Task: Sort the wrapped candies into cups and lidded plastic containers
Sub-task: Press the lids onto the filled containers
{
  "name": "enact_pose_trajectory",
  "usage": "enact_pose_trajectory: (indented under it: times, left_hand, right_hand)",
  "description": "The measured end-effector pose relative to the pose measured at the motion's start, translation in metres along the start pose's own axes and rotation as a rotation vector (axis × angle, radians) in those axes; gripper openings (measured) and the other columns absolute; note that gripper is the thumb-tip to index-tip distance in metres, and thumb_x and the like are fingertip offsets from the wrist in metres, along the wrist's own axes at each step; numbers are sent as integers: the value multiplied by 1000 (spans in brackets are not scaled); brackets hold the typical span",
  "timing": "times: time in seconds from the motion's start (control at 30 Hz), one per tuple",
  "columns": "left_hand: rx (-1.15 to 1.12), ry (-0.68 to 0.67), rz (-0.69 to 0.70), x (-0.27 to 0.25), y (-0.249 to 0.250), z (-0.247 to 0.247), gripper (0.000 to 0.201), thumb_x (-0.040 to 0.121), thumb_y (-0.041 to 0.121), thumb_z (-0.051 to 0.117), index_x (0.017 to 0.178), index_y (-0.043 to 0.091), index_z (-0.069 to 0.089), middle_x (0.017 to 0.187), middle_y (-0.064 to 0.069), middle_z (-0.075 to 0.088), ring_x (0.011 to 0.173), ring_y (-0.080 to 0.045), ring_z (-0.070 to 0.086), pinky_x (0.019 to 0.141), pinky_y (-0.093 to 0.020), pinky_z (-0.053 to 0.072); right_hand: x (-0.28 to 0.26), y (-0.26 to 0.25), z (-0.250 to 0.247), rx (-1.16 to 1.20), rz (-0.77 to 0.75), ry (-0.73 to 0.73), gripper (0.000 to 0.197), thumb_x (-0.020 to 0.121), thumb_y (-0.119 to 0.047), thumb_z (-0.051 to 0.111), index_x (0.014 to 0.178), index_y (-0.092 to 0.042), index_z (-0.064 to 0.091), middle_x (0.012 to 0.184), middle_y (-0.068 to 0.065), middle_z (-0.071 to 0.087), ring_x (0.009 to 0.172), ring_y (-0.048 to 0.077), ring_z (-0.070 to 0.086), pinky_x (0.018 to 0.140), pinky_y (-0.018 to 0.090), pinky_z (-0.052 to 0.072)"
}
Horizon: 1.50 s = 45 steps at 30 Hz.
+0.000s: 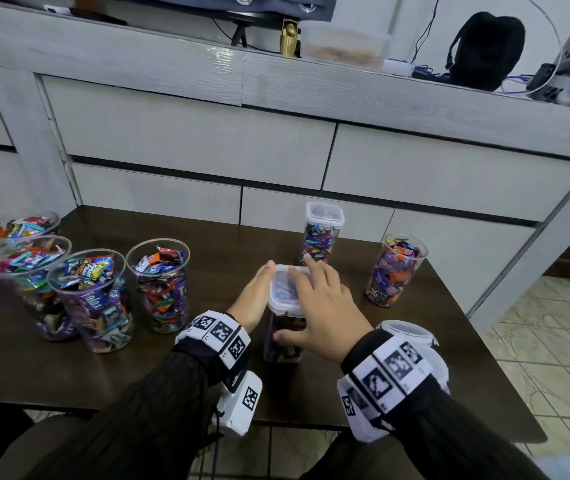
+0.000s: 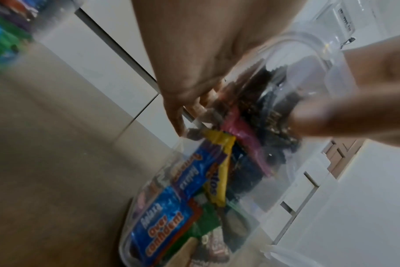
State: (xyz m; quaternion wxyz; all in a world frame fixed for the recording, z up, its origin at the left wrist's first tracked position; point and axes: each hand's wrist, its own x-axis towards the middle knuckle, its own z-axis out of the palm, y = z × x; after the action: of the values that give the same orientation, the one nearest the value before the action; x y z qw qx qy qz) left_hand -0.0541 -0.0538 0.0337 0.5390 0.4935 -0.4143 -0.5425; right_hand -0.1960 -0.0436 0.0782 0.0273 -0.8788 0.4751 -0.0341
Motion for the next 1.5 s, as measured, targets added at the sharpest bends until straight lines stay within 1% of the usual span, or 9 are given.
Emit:
enact_pose_trajectory:
  times: [0.1,0.23,0.33,0.43,0.8,1.03,1.17,1.3,1.5]
  left_hand:
    - [77,25,-14,4,-4,-7,57,104,49,20,113,16,65,117,-9,68,111,-18,62,103,-34,43]
    - [664,186,-7,16,-23,-35,33,104,36,38,124,17,56,125,-4,59,120,-23,53,99,-34,39]
    - [1169,120,-105,21,-37,-47,31,99,37,50,127,24,52,134,-2,51,125,-21,49,104,-39,40]
    - [1374,43,-157,27,-48,-49,40,94,43,57,131,30,48,141,1,43,133,-20,39,111,-43,32]
    - [1433,-44,-252,38,-56,-51,56,85,50,66,134,31,45,142,0,34,134,-24,34,105,-44,39]
    - [1434,-42,-256,36,-53,-49,54,86,50,64,133,32,44,143,1,33,135,-22,33,105,-43,38]
    - [1432,-32,-251,33,-51,-48,52,87,50,64,132,32,44,144,2,33,135,-22,33,105,-42,38]
    - [1430,-36,-267,32,-48,-46,51,87,49,64,132,33,45,144,1,32,136,-22,33,106,-43,36]
    - [1429,-44,-274,31,-47,-47,52,87,50,63,132,33,44,145,3,32,136,-21,33,107,-42,36]
  right_hand:
    - [1,3,5,-166,-37,161,80,80,-45,68,143,-23,25,146,8,29,127,27,31,99,39,38]
    - [22,14,12,-192,-46,171,72,83,-32,68,142,-26,27,146,14,32,126,32,36,98,41,41]
    - [50,21,11,-193,-51,176,67,83,-26,68,139,-25,30,145,14,32,127,33,38,96,41,44]
    - [86,22,10,-216,-49,196,62,84,-22,67,136,-22,34,135,13,39,120,33,44,88,41,48]
    - [172,17,17,-406,-8,213,45,94,-17,48,135,-11,33,129,20,48,118,35,45,91,42,41]
    - [142,36,5,-156,2,405,70,87,-33,61,144,-12,25,151,10,28,140,28,25,114,48,27]
    - [109,92,-18,-93,275,554,74,85,-43,61,143,-13,28,151,11,29,140,29,24,109,48,32]
    - [84,160,-27,62,676,379,95,72,-49,75,142,-9,25,146,16,30,133,37,30,101,54,38]
    - [77,188,-5,134,780,204,80,72,-41,78,130,-3,37,129,20,40,115,40,49,97,49,45]
